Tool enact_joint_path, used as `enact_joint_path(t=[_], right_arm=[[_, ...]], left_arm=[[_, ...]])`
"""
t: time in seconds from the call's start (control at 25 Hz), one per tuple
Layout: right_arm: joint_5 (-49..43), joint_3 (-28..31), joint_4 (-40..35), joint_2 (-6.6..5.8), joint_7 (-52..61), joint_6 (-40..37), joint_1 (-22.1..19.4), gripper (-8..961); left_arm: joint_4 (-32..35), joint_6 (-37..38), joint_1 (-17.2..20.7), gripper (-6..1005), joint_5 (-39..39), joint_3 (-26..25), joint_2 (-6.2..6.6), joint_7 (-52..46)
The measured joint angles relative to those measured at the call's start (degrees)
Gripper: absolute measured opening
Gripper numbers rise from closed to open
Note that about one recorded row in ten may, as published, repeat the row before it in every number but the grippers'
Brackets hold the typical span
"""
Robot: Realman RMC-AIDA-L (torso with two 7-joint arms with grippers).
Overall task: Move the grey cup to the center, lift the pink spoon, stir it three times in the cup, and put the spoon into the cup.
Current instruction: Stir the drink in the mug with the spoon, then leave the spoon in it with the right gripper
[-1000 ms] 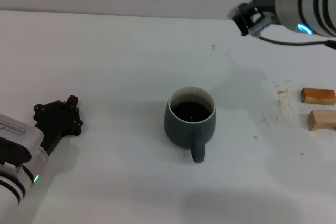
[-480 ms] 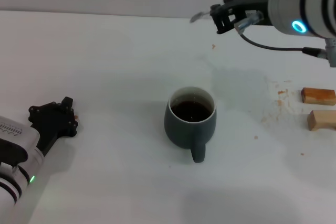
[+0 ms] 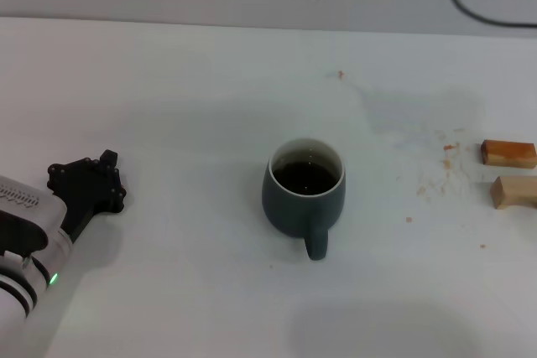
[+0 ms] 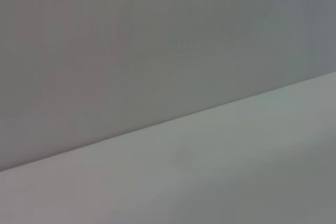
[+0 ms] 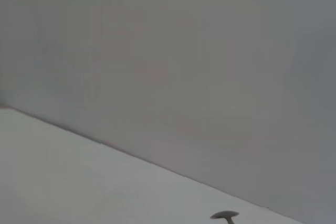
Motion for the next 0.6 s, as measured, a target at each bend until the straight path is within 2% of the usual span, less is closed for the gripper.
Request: enact_joint_path(t=[0.24,0.36,0.6], right_arm=[[11.00,8.72,-0.34,-4.49,-0.08,-1.87,1.06,68],[13.83,12.32,-0.60,-4.90,-0.08,-6.07,2.87,68],[16.73,15.64,-0.68,-4.78,-0.07,-16.12,7.09,68]], left_arm=[[0.04,-0.44,-0.29,-1,0.00,-0.01,-0.01,0.00],[0.04,-0.70,-0.62,-1,0.00,-0.01,-0.05,0.00],[0.04,-1.80,-1.48,-1,0.00,-0.01,-0.09,0.00]])
